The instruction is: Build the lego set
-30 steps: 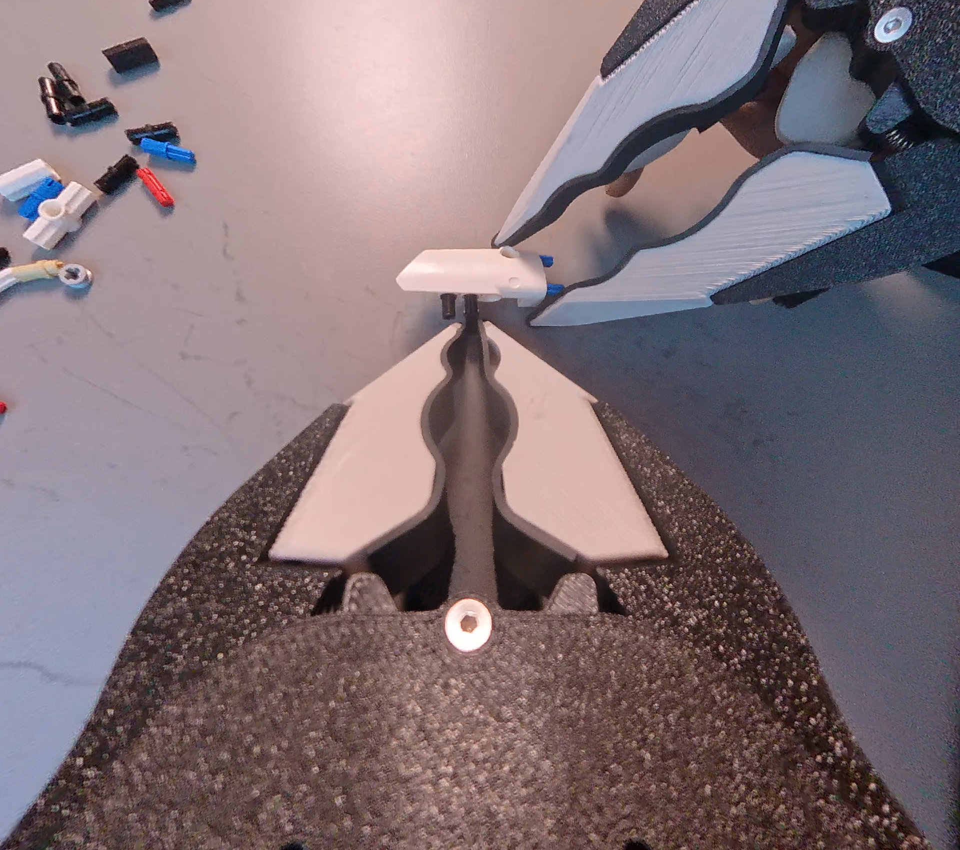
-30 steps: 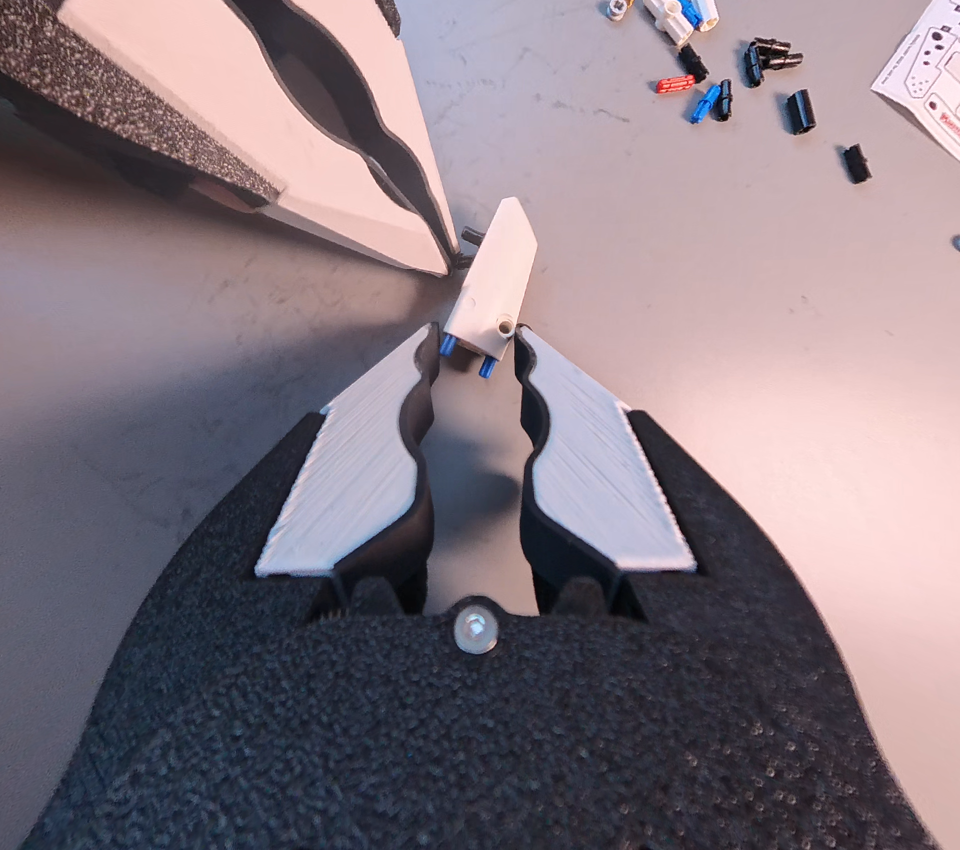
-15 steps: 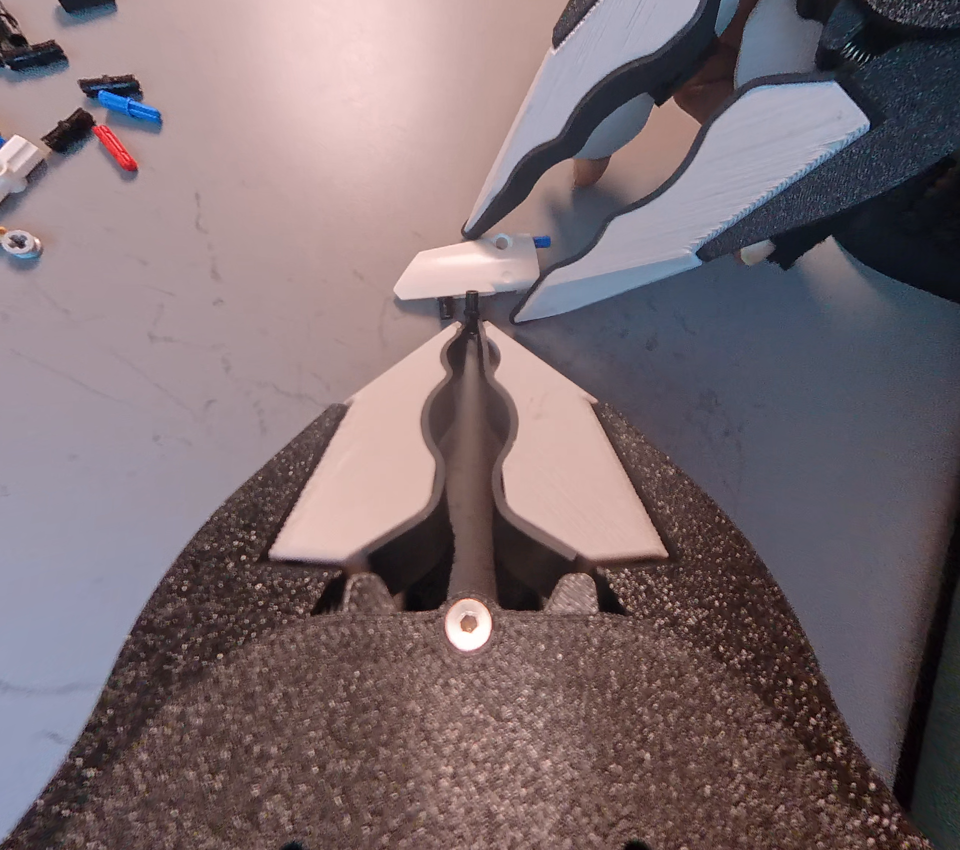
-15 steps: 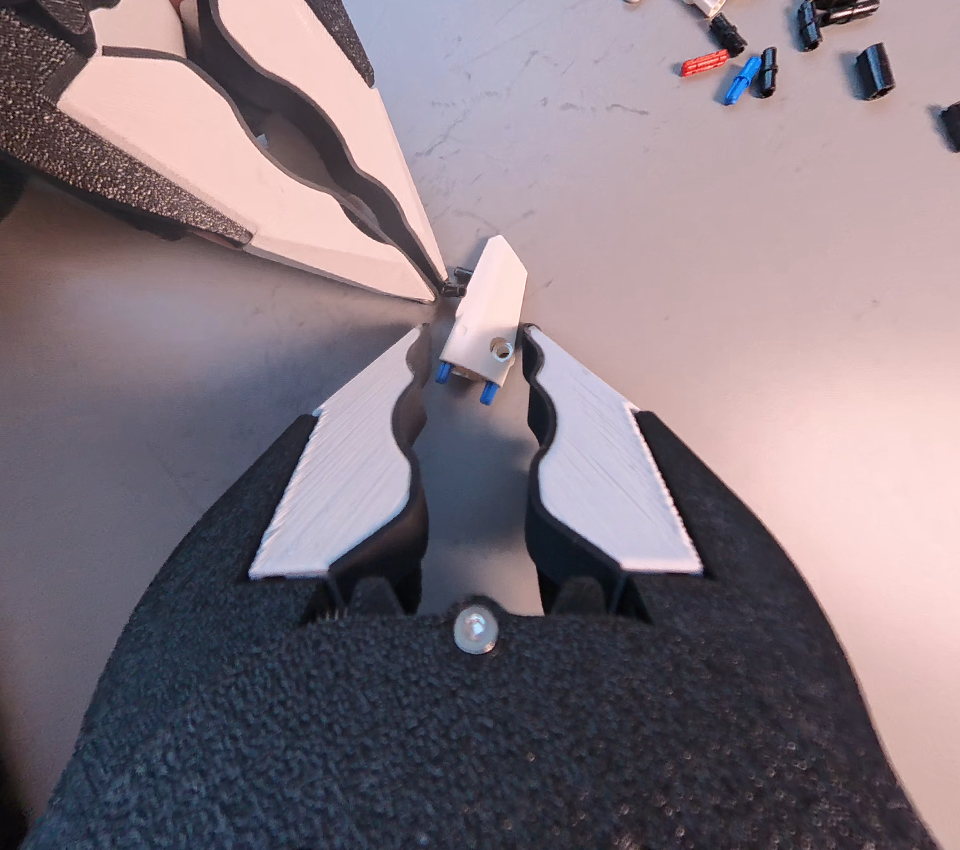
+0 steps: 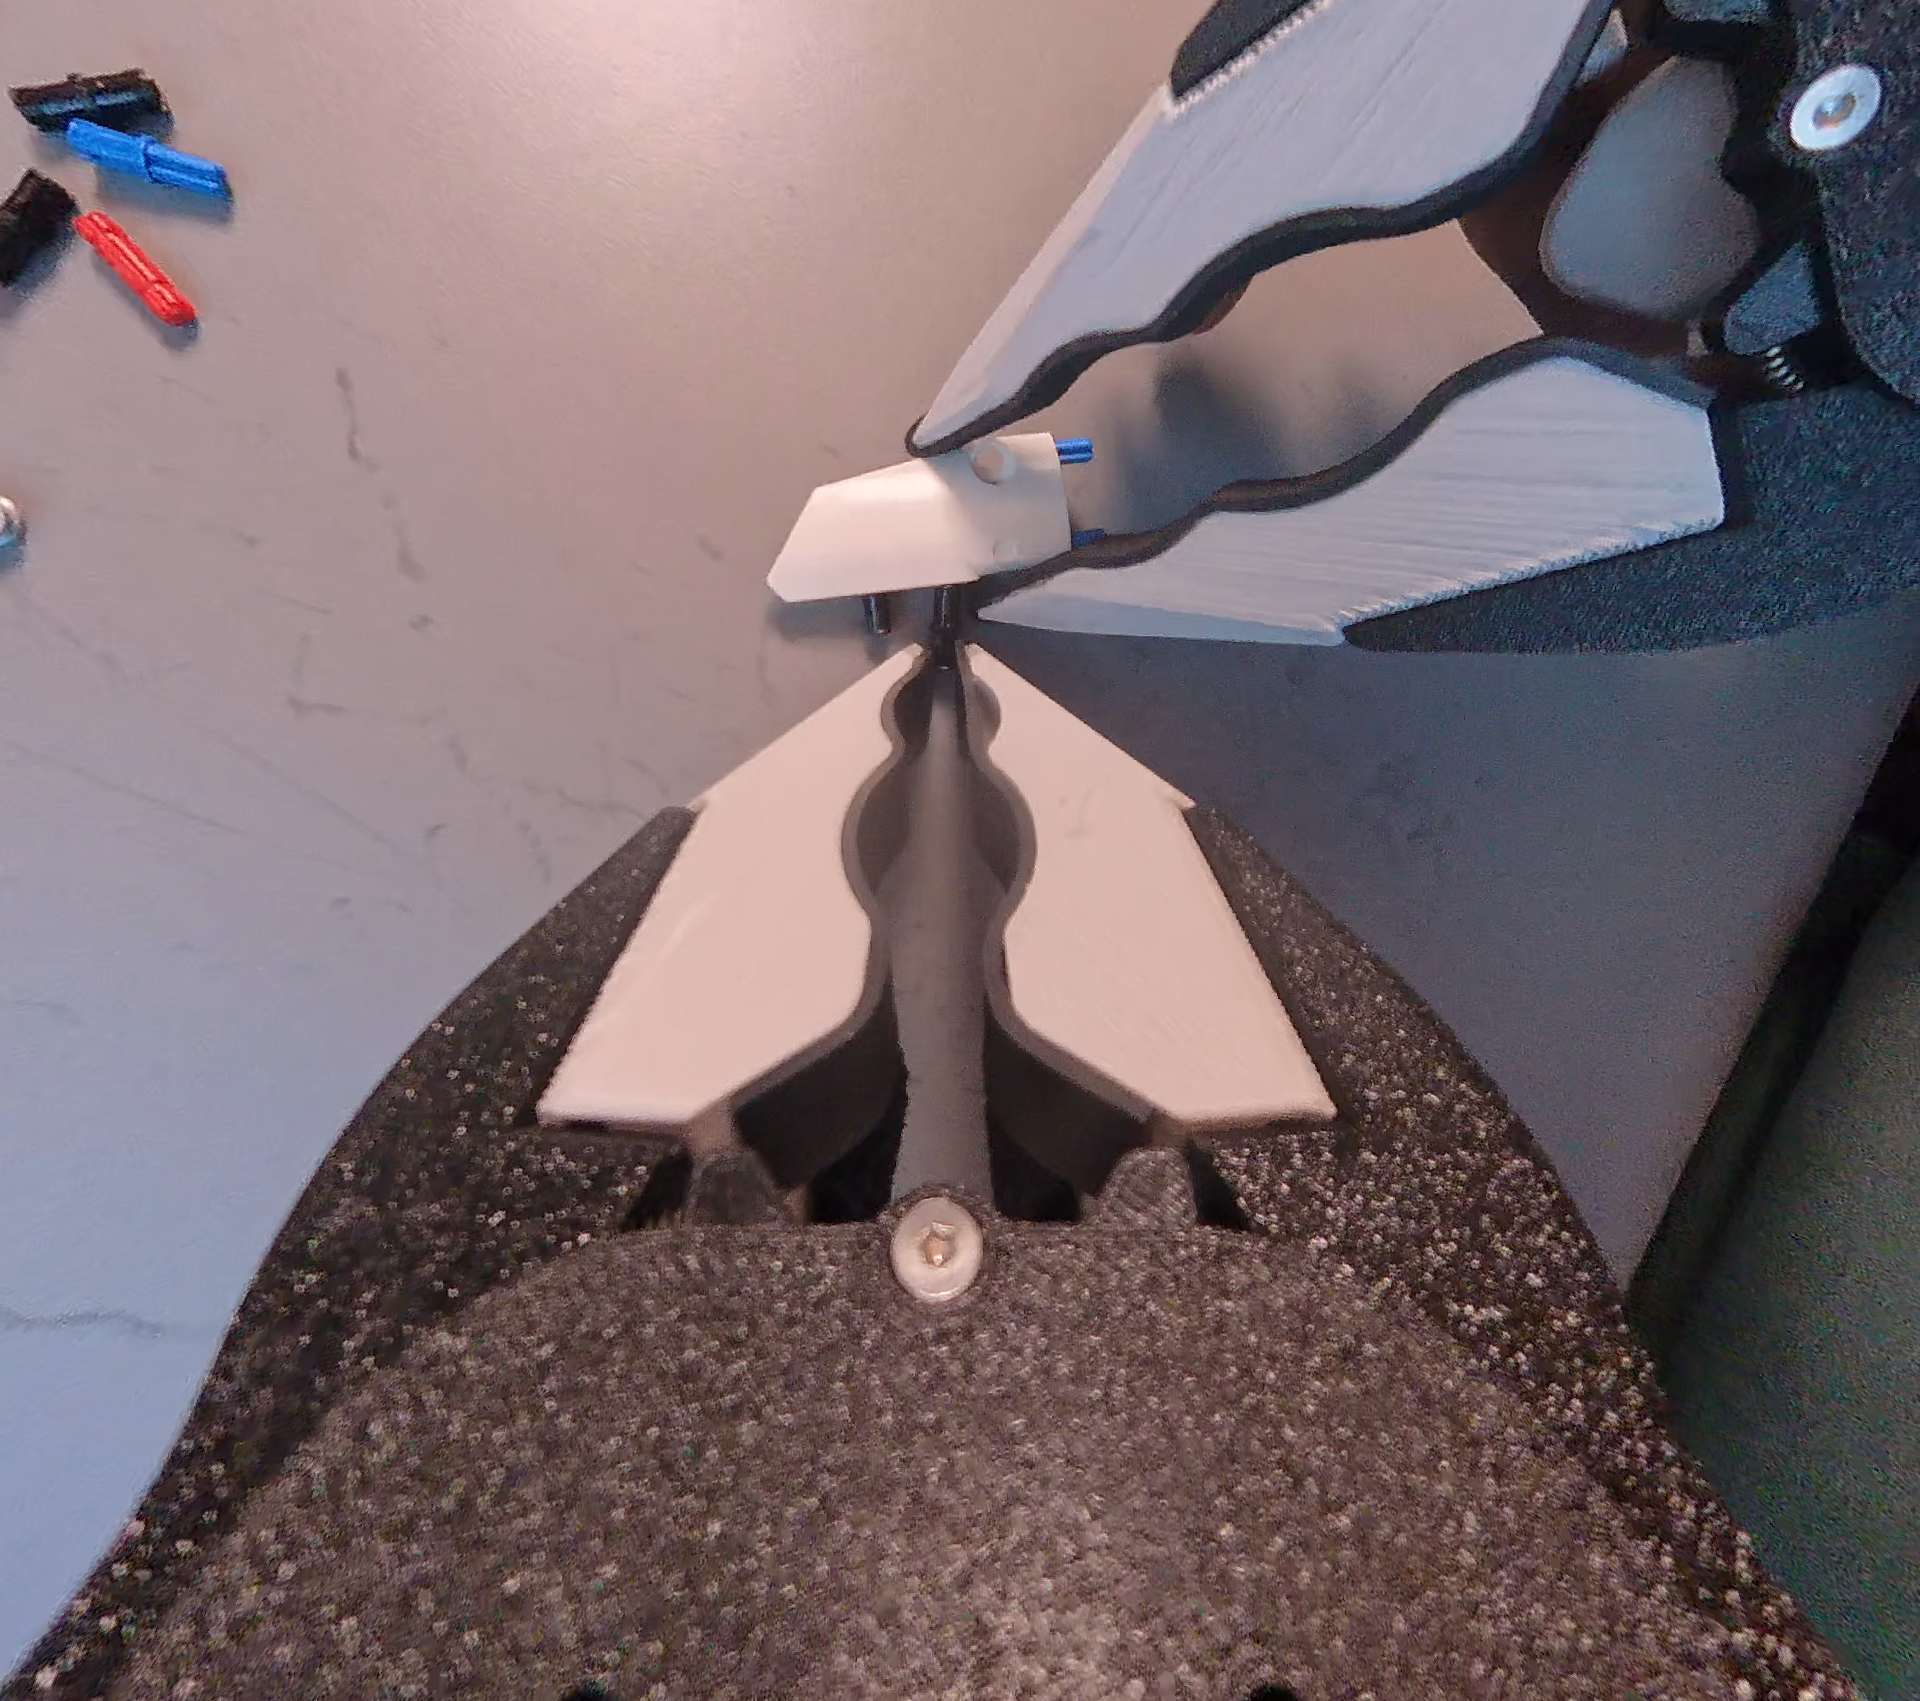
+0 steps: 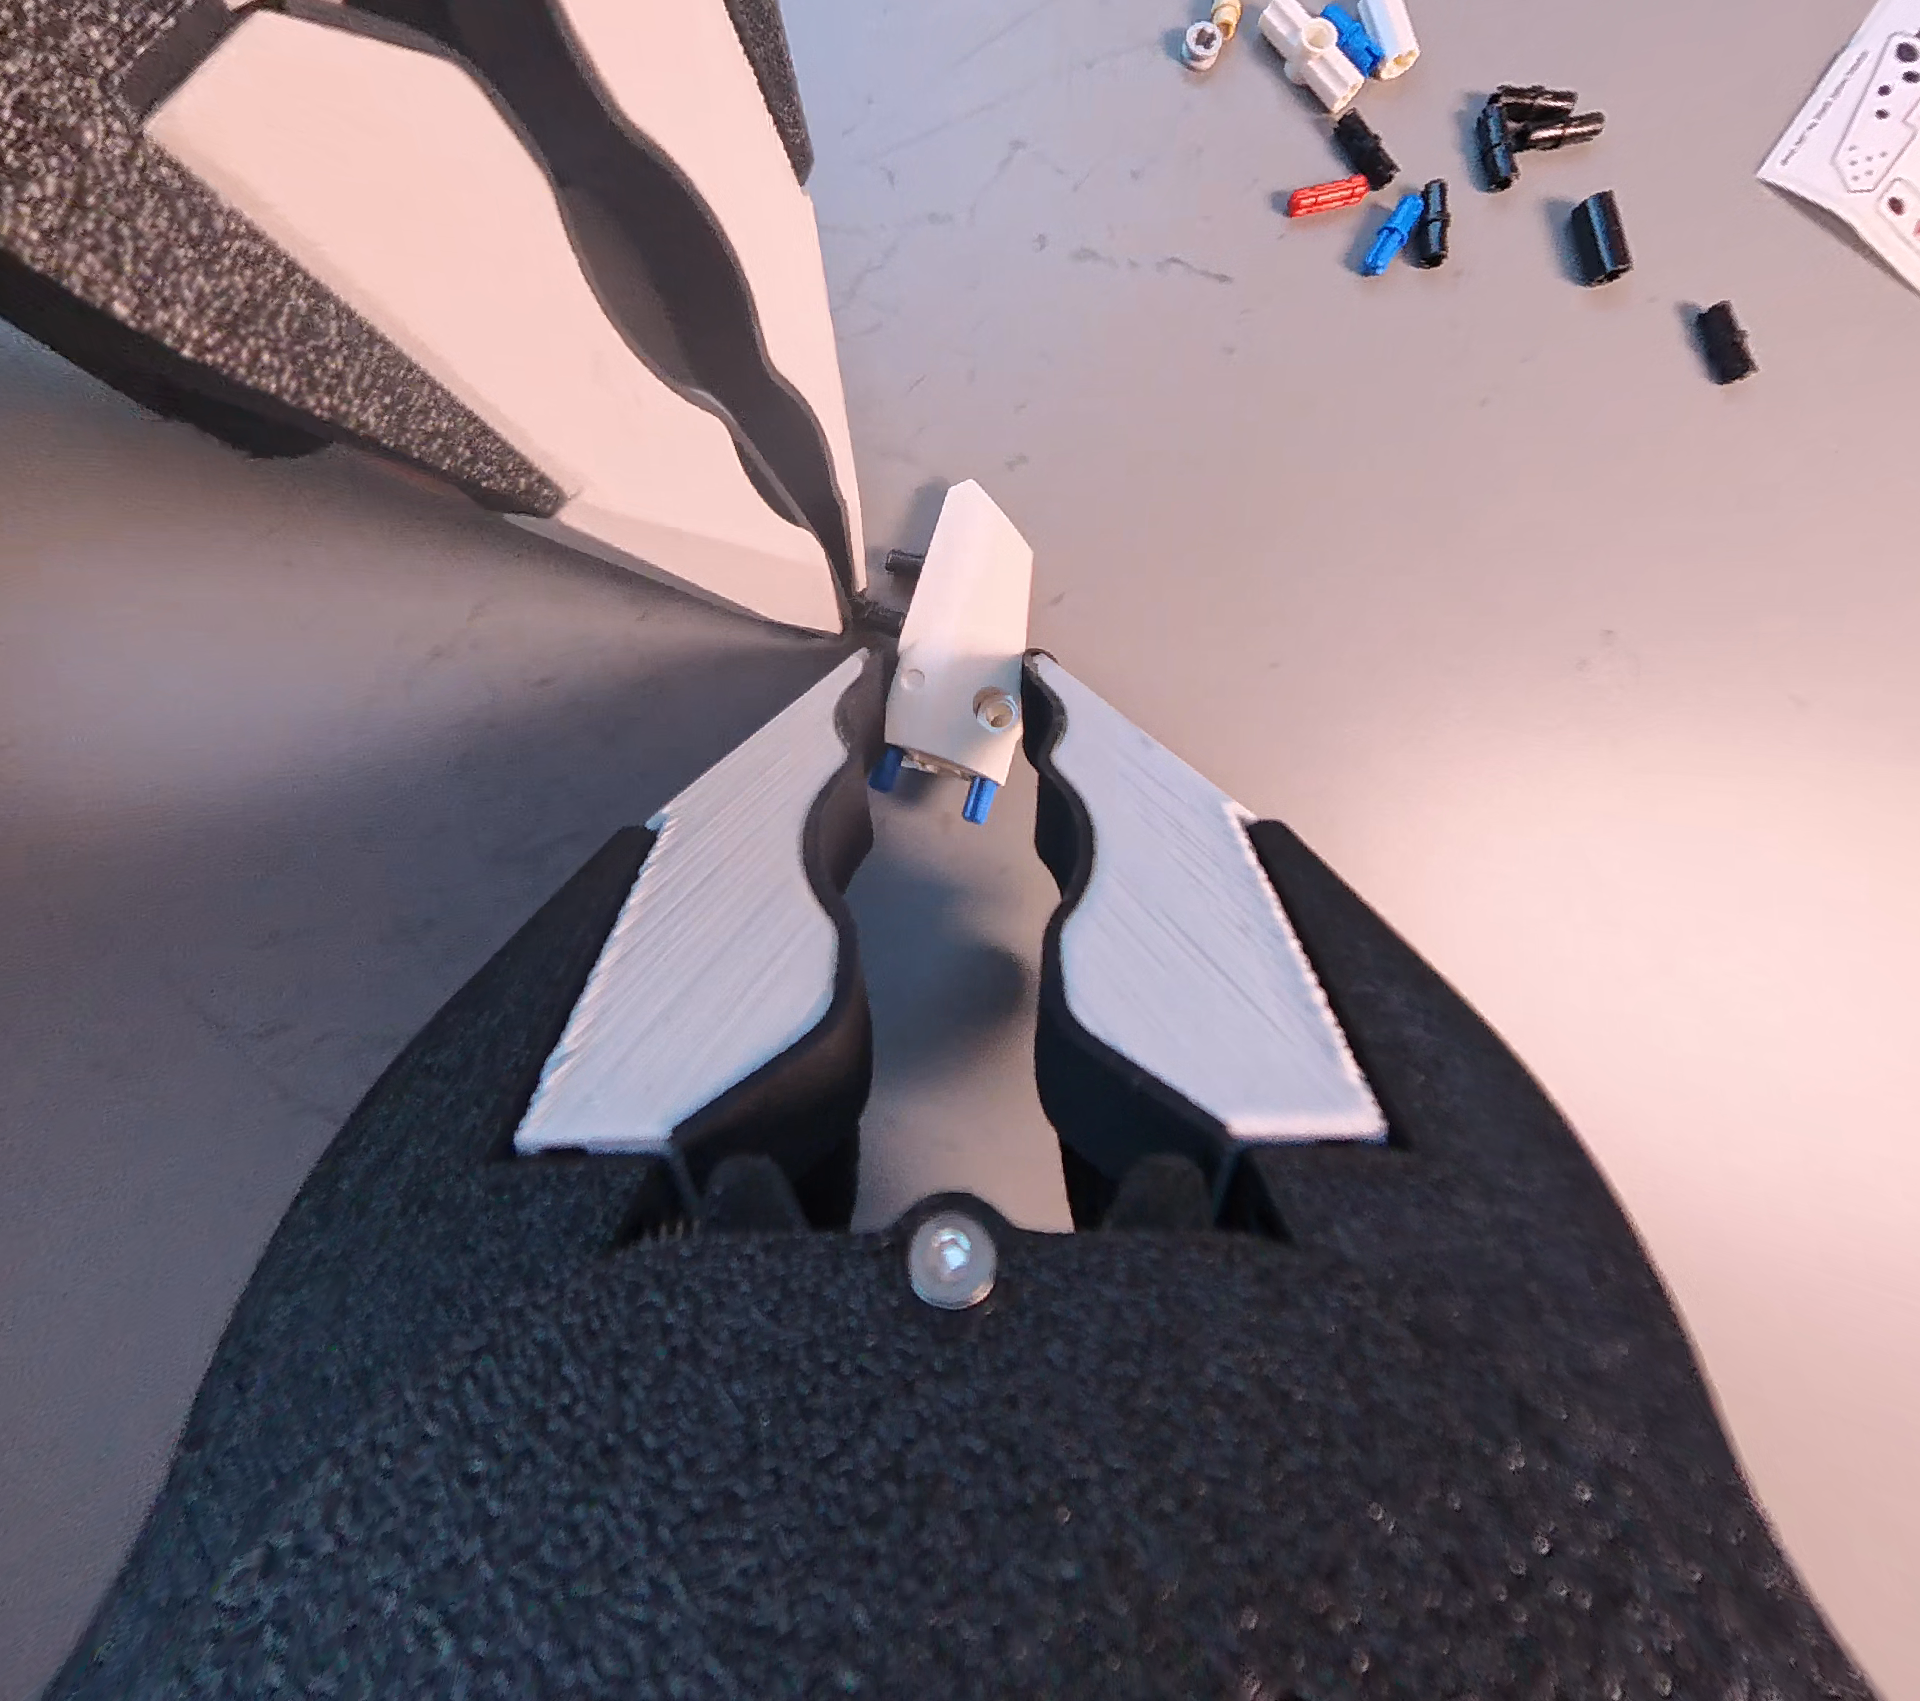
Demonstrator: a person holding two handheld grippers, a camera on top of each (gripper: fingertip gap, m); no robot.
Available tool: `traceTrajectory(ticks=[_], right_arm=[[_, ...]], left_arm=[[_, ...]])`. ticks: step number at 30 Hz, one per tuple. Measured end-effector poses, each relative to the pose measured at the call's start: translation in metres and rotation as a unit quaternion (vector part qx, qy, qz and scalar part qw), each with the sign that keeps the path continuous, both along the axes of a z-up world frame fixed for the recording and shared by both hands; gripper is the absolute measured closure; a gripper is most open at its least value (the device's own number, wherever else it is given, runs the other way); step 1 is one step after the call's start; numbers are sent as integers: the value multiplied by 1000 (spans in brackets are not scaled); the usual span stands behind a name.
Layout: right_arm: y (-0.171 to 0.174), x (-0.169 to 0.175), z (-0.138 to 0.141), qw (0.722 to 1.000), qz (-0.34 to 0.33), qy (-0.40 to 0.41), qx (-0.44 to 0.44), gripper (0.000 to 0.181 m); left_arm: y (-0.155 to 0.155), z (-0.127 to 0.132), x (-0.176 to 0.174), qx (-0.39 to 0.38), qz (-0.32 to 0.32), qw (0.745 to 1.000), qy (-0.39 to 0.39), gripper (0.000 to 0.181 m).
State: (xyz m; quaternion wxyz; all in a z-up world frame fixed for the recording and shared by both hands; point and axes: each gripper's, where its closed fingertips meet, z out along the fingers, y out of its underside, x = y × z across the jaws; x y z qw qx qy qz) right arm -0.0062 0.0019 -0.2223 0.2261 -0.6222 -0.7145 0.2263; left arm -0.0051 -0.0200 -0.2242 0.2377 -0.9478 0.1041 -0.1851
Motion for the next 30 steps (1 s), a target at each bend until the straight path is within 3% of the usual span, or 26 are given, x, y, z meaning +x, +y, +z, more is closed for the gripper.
traceTrajectory(ticks=[11, 26, 30], right_arm=[[-1, 4, 1, 999, 3, 9, 37, 156], [3, 6, 5, 974, 97, 11, 203, 157], [5, 7, 7, 972, 109, 15, 207, 157]], left_arm=[[2, 1, 0, 4, 53, 997, -47, 178], [3, 4, 9, 31, 87, 986, -137, 179], [5, 6, 9, 33, 91, 983, -157, 179]])
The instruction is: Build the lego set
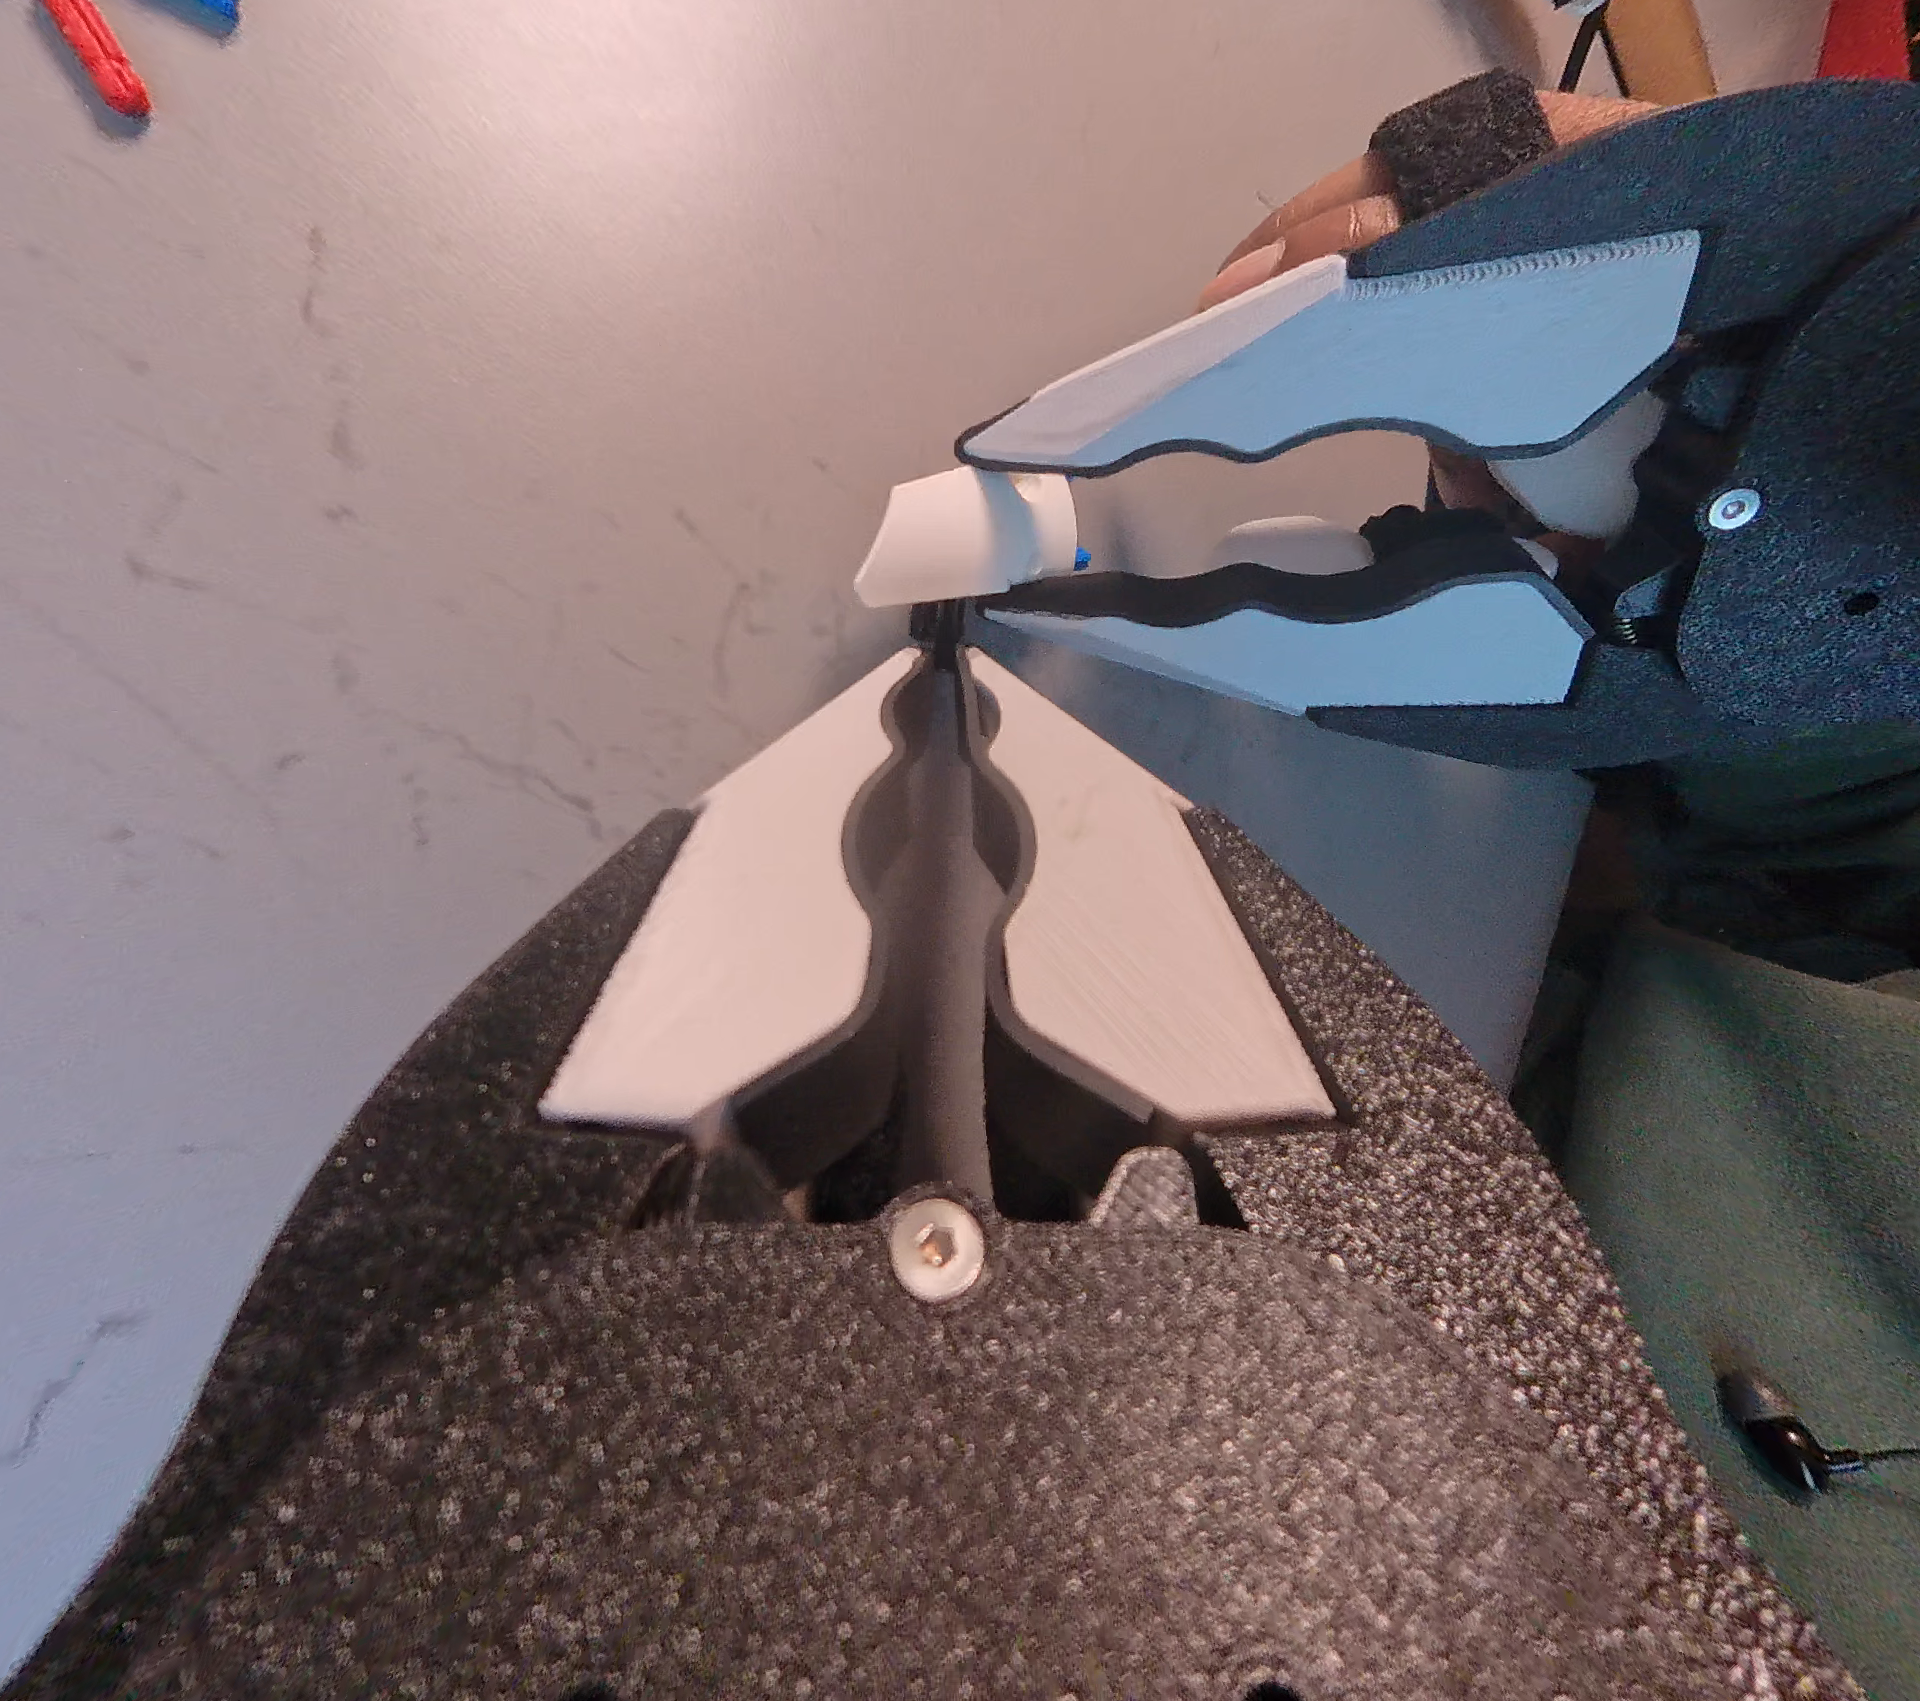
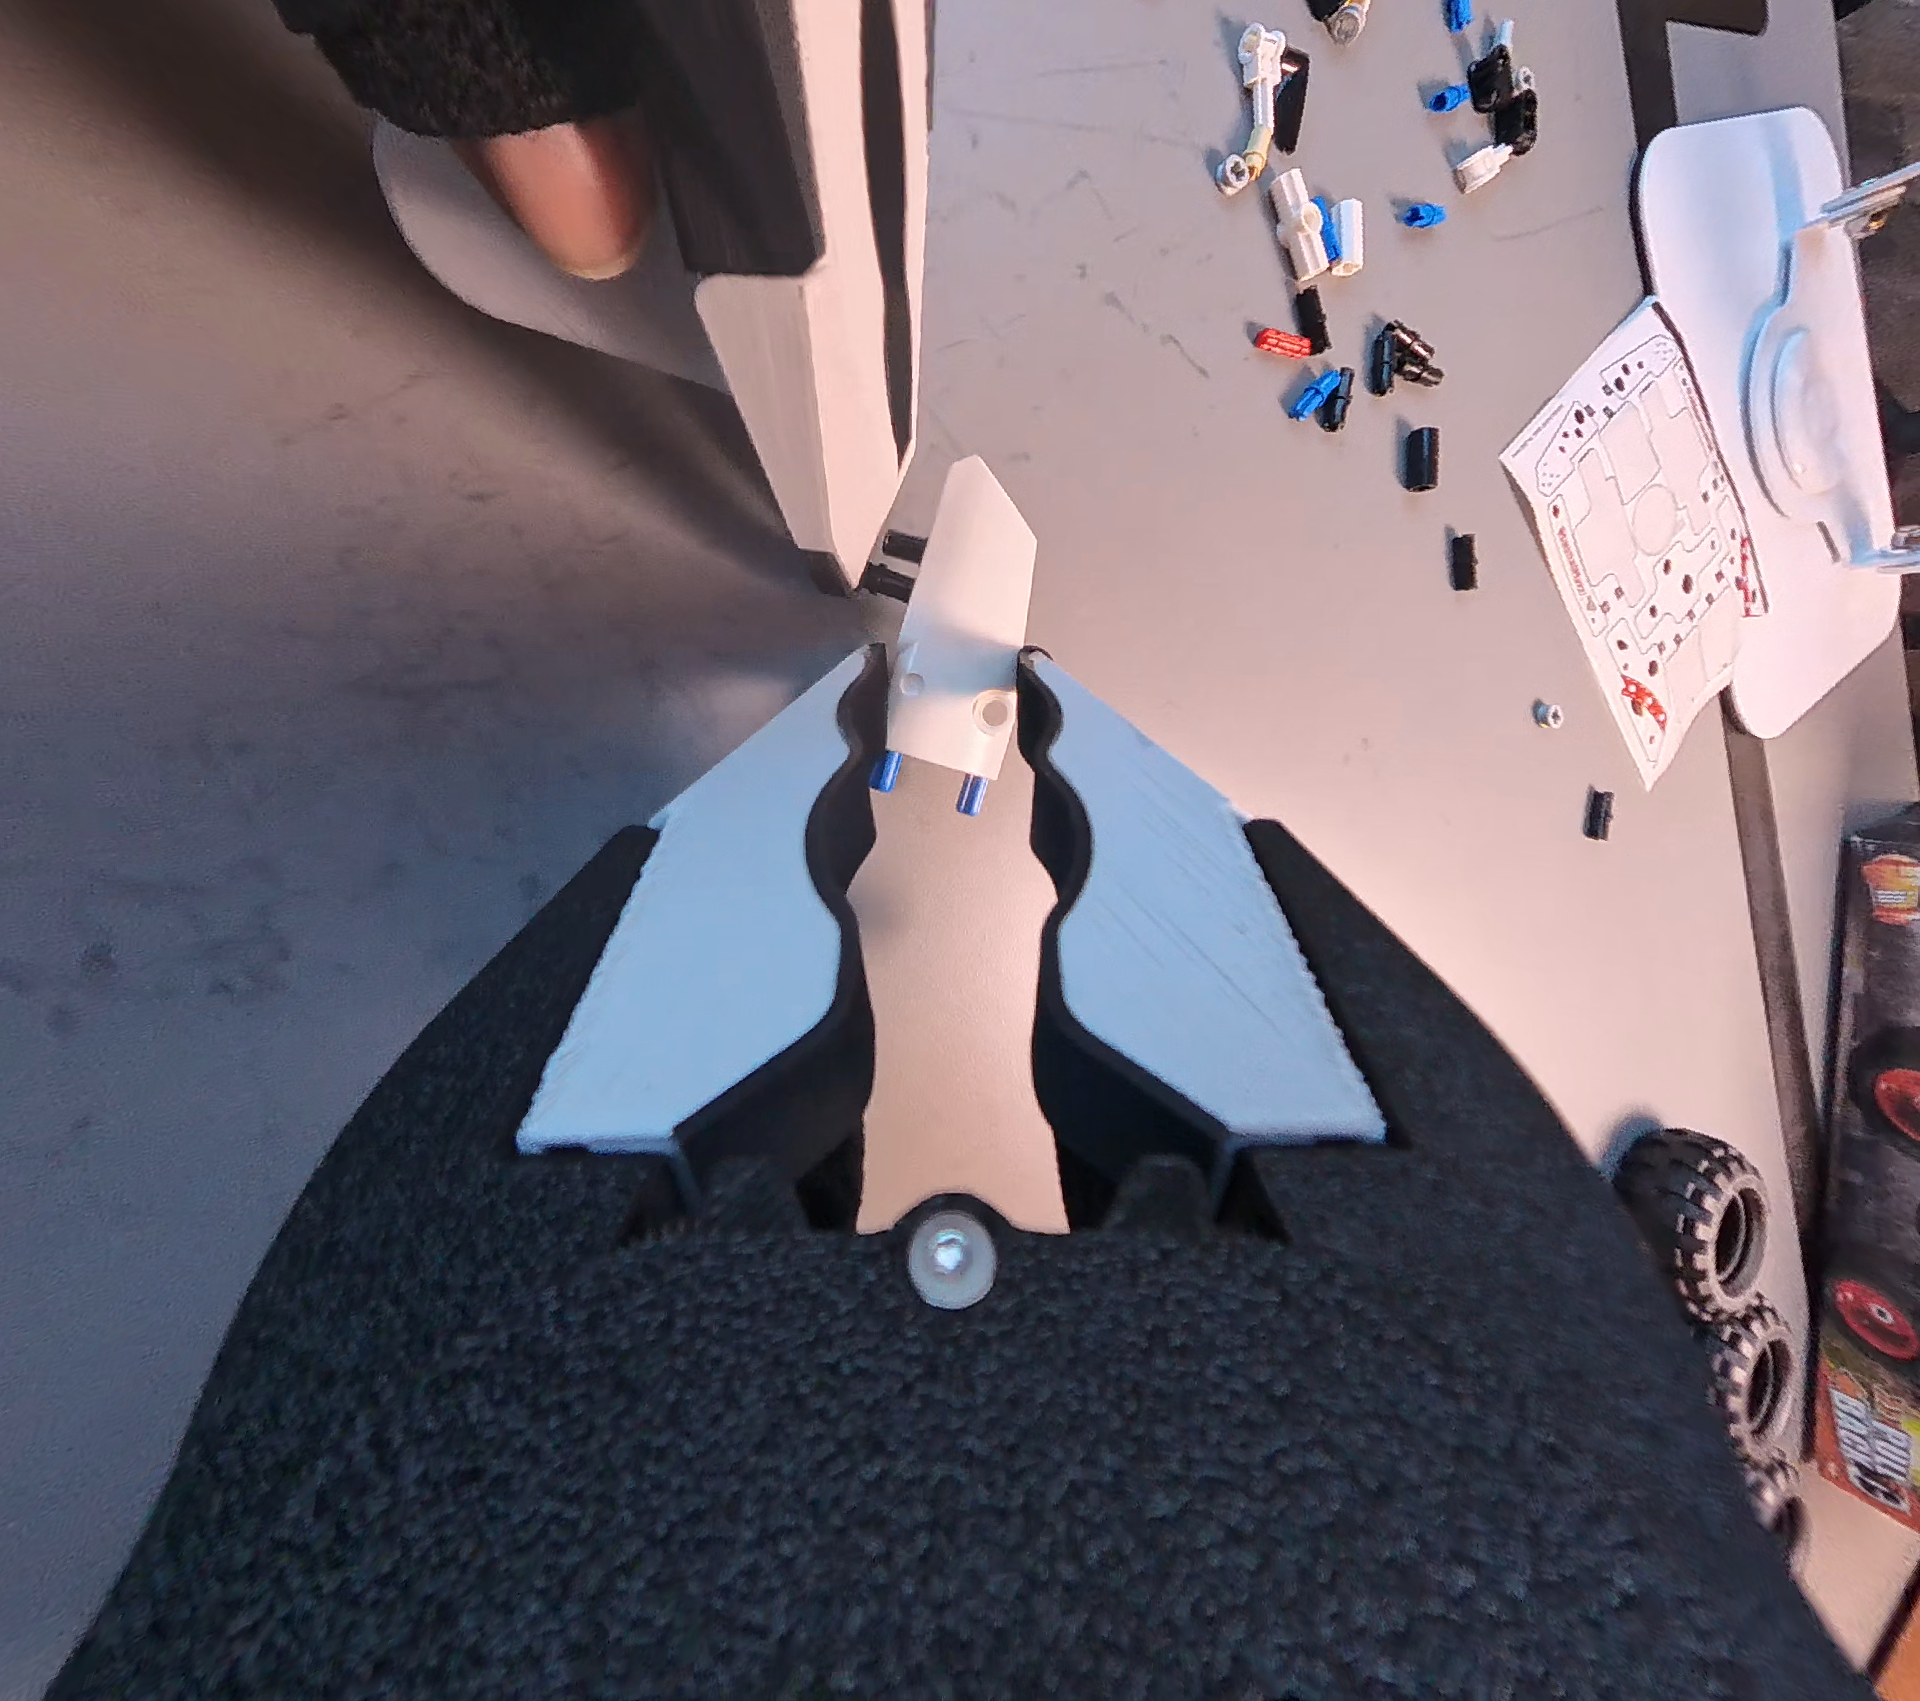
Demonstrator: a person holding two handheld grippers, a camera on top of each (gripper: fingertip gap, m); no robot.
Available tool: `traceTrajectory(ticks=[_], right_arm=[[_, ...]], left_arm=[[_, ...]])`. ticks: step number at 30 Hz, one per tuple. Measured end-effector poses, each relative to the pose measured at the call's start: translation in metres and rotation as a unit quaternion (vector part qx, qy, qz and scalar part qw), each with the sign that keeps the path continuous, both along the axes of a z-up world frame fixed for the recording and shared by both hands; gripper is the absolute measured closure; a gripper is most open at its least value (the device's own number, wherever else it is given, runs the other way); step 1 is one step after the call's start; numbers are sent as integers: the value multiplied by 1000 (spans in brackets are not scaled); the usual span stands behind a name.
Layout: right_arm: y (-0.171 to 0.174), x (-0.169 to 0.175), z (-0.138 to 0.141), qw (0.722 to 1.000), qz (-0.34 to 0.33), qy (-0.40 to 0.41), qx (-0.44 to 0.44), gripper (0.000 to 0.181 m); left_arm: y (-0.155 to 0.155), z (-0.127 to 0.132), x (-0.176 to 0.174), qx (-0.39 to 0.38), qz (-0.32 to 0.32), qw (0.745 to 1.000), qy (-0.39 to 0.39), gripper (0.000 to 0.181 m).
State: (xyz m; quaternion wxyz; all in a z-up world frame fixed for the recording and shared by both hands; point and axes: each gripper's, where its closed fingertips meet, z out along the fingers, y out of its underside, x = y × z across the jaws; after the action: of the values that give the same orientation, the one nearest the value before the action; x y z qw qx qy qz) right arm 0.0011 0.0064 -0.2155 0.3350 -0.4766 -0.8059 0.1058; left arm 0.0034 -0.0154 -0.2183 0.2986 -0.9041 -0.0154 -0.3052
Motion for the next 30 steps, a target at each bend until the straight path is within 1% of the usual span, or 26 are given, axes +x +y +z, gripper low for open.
traceTrajectory(ticks=[4, 13, 18, 22, 24, 27, 30], right_arm=[[4, -1, -1, 1000, -8, -1, 21, 158], [6, -1, 1, 999, -22, 9, -30, 158], [9, -2, 2, 998, -45, 17, -38, 158], [9, -4, 4, 998, -46, 25, -32, 159], [10, -5, 7, 998, -46, 30, -21, 159], [11, -7, 12, 998, -46, 47, -8, 159], [13, -12, 27, 994, -39, 100, -1, 158]], left_arm=[[4, 1, 2, 3, 10, 1000, -20, 179], [6, 7, -1, 17, 27, 999, -28, 179], [10, 12, 1, 27, 37, 998, -47, 179], [10, 14, -1, 27, 44, 997, -64, 179], [10, 17, -1, 29, 49, 995, -88, 179], [10, 25, -1, 33, 56, 987, -145, 178], [12, 40, -6, 48, 78, 966, -242, 179]])
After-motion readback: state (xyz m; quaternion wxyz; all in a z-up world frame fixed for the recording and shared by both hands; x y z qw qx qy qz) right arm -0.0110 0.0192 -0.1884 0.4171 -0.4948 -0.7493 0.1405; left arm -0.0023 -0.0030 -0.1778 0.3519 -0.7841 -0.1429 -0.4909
